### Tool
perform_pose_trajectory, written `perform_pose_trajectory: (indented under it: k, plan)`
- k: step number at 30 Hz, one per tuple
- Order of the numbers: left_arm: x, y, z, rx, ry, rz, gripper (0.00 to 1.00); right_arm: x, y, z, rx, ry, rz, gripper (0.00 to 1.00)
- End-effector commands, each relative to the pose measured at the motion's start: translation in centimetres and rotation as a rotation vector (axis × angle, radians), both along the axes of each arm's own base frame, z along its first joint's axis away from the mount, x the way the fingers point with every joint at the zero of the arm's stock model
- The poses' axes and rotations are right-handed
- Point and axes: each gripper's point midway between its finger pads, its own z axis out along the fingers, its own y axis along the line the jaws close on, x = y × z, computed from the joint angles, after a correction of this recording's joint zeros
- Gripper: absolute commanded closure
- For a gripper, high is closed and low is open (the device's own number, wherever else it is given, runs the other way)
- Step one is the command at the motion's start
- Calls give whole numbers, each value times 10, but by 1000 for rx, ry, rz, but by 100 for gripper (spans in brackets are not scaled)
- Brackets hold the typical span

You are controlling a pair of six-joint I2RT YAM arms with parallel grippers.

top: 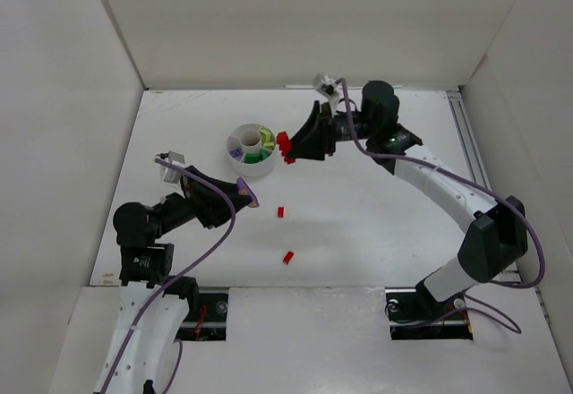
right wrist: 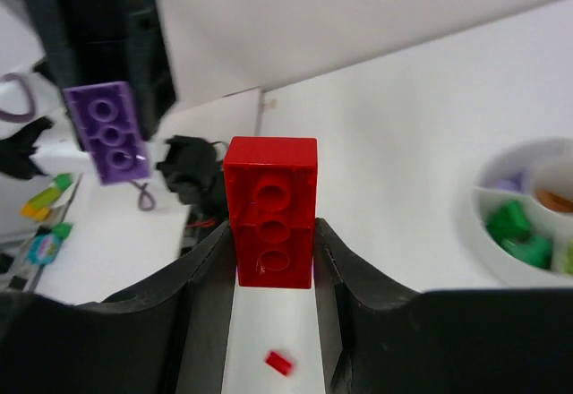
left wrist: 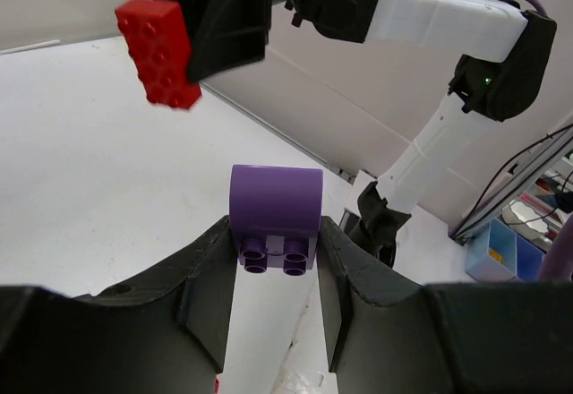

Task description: Sort the legos into containers by color

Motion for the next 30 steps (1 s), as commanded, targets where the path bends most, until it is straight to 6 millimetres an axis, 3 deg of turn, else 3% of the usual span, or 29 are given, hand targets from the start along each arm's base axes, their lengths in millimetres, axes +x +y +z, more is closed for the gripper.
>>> perform_pose_trajectory:
  k: [1, 3, 7, 10, 11, 16, 19, 21, 25, 29, 30]
  plan:
    - [-5, -1, 12, -6, -69, -14, 100, 14, -33, 29, 65, -145, -56, 96]
    - [5, 0, 10, -13, -44, 11, 100, 26, -49, 23, 56, -145, -88, 96]
    - [45, 7, -6, -45, 86, 134, 100, 39, -67, 17, 46, -151, -129, 96]
    - [69, 5, -19, -30, 143, 138, 100, 40, -64, 3, 32, -126, -83, 96]
    - [67, 0, -22, -20, 148, 95, 100, 39, -63, 2, 33, -124, -61, 96]
    - [100, 2, -17, -19, 141, 171, 100, 47, -55, -9, 21, -94, -48, 96]
    - [139, 22, -22, -3, 211, 390, 100, 58, -56, -16, 11, -78, -80, 96]
    - [177, 48, -41, 55, 273, 628, 100, 63, -59, -20, 7, -69, -93, 95]
    - [218, 89, -75, 144, 434, 924, 100, 85, -72, -29, -9, -50, -196, 94]
    - [246, 90, -90, 187, 485, 969, 100, 105, -88, -46, -50, -3, -306, 94]
    - [253, 92, -105, 217, 522, 985, 100, 110, -95, -53, -72, 26, -336, 94]
